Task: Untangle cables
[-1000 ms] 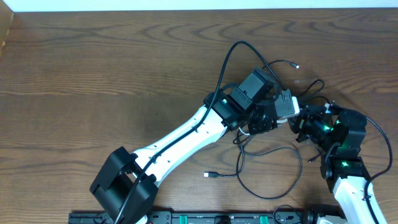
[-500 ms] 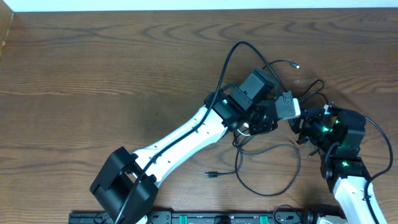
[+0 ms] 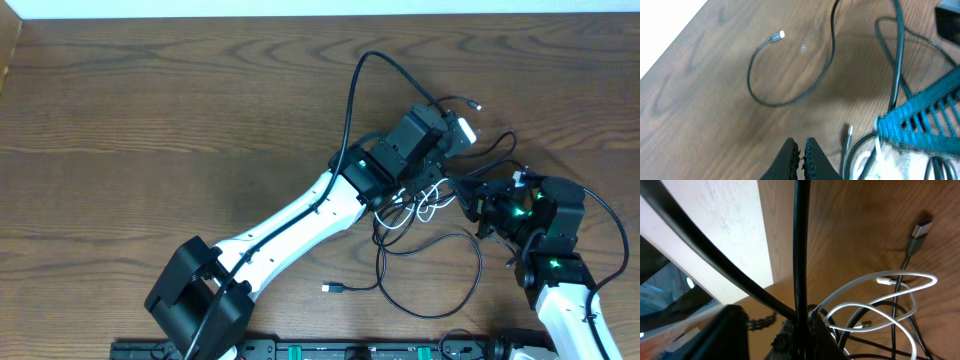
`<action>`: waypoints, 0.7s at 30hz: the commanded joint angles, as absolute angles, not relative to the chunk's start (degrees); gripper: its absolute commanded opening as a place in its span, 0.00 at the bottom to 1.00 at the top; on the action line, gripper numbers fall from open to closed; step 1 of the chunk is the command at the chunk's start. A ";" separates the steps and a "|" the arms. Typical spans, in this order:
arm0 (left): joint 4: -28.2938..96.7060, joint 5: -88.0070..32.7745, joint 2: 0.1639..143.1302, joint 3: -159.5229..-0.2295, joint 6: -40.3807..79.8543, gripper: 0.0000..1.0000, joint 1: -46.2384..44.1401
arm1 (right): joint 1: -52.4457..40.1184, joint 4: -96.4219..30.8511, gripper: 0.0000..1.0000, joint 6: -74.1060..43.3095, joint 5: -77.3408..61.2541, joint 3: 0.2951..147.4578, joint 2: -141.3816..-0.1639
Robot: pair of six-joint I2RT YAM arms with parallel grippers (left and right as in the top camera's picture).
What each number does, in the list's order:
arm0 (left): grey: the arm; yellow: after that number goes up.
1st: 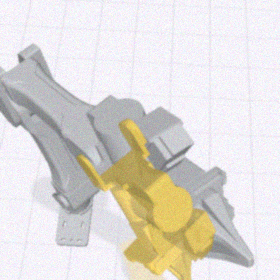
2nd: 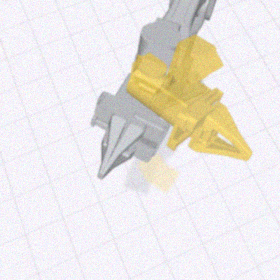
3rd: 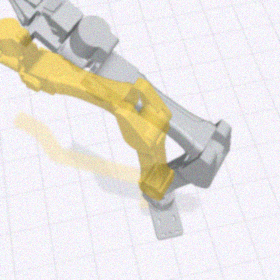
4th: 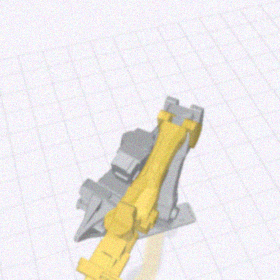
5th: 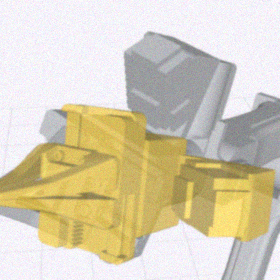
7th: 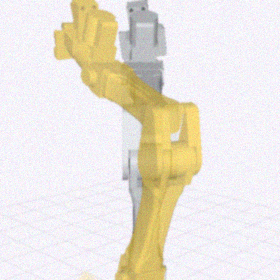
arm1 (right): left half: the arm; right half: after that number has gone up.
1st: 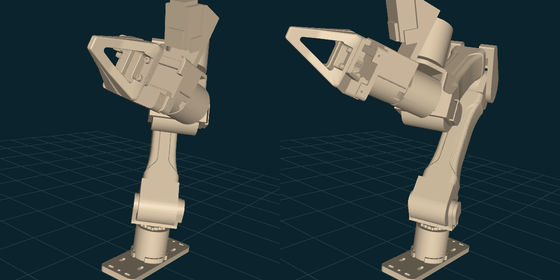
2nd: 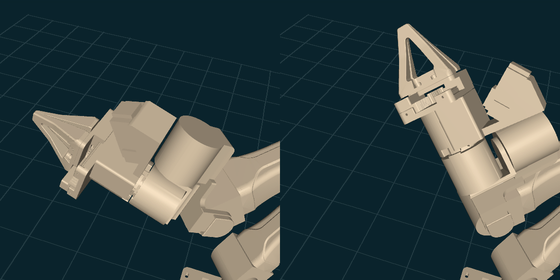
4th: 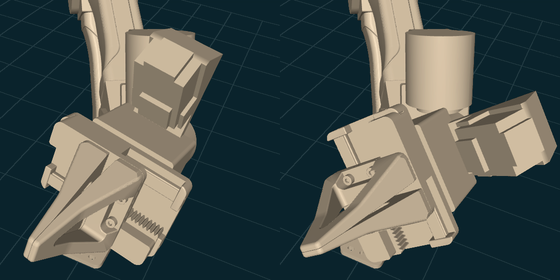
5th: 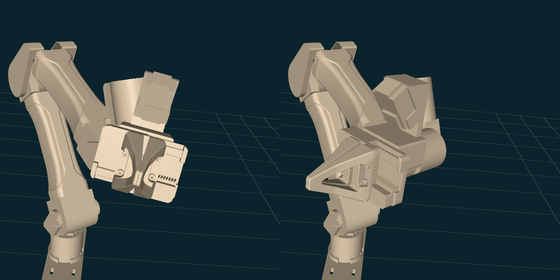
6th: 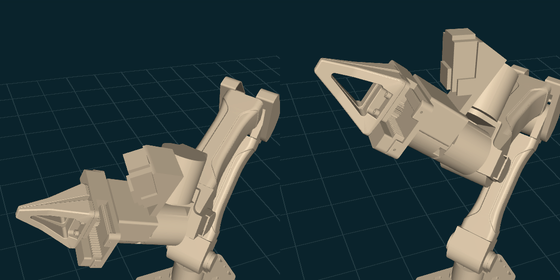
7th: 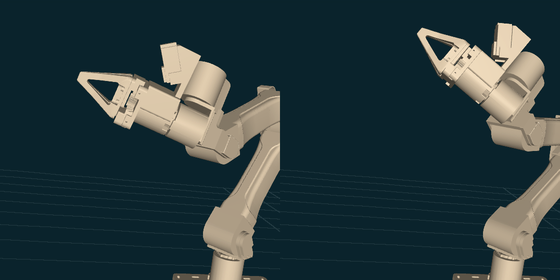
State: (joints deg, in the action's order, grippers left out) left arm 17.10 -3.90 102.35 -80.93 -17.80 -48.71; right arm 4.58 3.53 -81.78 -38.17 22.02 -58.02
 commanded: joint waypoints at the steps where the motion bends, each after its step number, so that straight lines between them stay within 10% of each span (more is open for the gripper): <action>1: 19.81 -2.17 102.54 -80.84 -16.38 0.07 -48.56 | 5.06 4.10 0.01 -80.40 -39.13 22.44 -57.76; 8: 28.88 -7.57 102.54 -80.86 -19.46 0.08 -48.56 | 8.71 8.36 0.01 -78.61 -39.20 22.44 -57.76; 13: 27.94 -16.88 102.41 -80.86 -19.62 0.57 -48.56 | 9.19 8.36 0.01 -79.64 -39.00 22.44 -57.76; 21: 27.16 -26.59 101.45 -80.86 -19.62 0.73 -48.56 | 9.34 8.36 0.01 -79.61 -37.63 22.44 -57.78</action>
State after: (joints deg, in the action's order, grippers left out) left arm 27.00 -21.19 102.35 -80.93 -19.49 -48.49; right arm 8.95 8.03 -79.92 -38.41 22.00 -58.02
